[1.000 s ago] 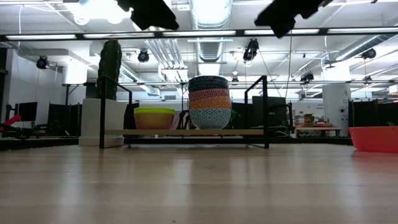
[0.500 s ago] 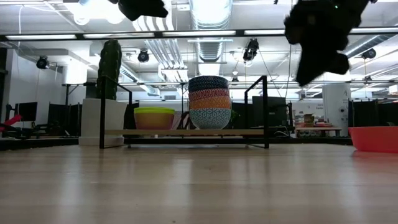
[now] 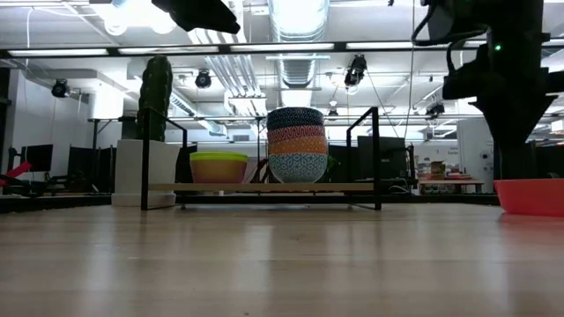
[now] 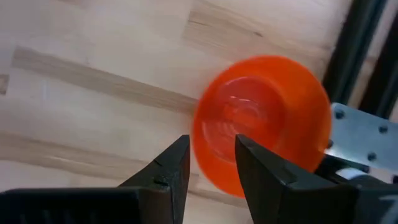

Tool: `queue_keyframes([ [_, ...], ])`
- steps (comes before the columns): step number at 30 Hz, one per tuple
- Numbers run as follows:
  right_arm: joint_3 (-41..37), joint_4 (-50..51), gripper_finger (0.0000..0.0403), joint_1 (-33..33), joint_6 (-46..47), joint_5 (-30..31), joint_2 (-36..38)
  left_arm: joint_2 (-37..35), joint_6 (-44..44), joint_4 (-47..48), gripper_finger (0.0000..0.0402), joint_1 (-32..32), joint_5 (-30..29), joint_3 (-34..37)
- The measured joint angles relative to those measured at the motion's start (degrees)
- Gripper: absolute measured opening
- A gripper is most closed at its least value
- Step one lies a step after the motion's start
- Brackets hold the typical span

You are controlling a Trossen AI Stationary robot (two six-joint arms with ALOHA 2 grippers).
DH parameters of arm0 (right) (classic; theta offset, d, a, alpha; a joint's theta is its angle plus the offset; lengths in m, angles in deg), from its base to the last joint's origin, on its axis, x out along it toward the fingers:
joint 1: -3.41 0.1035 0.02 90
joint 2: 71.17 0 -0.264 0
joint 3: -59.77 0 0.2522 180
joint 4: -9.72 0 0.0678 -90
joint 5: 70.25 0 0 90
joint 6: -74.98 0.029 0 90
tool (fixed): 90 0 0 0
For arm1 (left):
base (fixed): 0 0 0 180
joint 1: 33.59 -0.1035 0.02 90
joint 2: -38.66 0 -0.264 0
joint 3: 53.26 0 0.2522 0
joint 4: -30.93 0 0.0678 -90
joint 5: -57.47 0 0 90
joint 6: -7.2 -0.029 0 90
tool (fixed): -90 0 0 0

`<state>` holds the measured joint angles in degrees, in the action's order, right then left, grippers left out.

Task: Place and stack bowls onto a shelf
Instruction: Stack the orange bowl on top of the green bowl on the shelf

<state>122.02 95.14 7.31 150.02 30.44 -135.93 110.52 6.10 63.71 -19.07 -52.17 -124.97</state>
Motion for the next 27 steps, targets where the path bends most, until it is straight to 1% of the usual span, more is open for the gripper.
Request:
queue_keyframes([
  [3, 0.0, -1.87, 0.0117, -0.02, -0.95, -0.04, -1.73, 0.0, 0.0, 0.0, 0.0126, 0.0, -0.08, 0.0],
  [8, -0.11, -1.7, 0.0118, -0.59, -1.08, 0.03, -5.58, 0.0, -0.04, 0.43, 0.0126, 0.0, -0.57, 0.0],
  [11, -0.42, -1.97, 0.0118, -0.59, -1.14, 0.19, -8.87, 0.0, 0.04, 0.59, 0.0126, 0.0, -0.79, 0.0],
  [16, -0.85, -4.06, 0.0116, -0.59, -3.84, 0.31, -15.2, 0.0, 0.86, 1.93, 0.0126, 0.0, -0.85, 0.0],
  [20, -0.9, -4.94, 0.0116, -1.27, -6.24, 0.03, -19.99, 0.0, 3.24, 3.41, 0.0126, 0.01, -0.85, 0.01],
  [24, -0.9, -5.61, 0.0097, -2.1, -8.98, -0.04, -23.76, -0.07, 7.22, 6.29, 0.0126, 0.38, -0.86, 0.02],
  [27, -0.9, -6.4, 0.0059, -2.48, -11.36, -1.3, -25.4, -0.09, 9.64, 8.07, 0.0126, 1.3, -0.89, 0.3],
])
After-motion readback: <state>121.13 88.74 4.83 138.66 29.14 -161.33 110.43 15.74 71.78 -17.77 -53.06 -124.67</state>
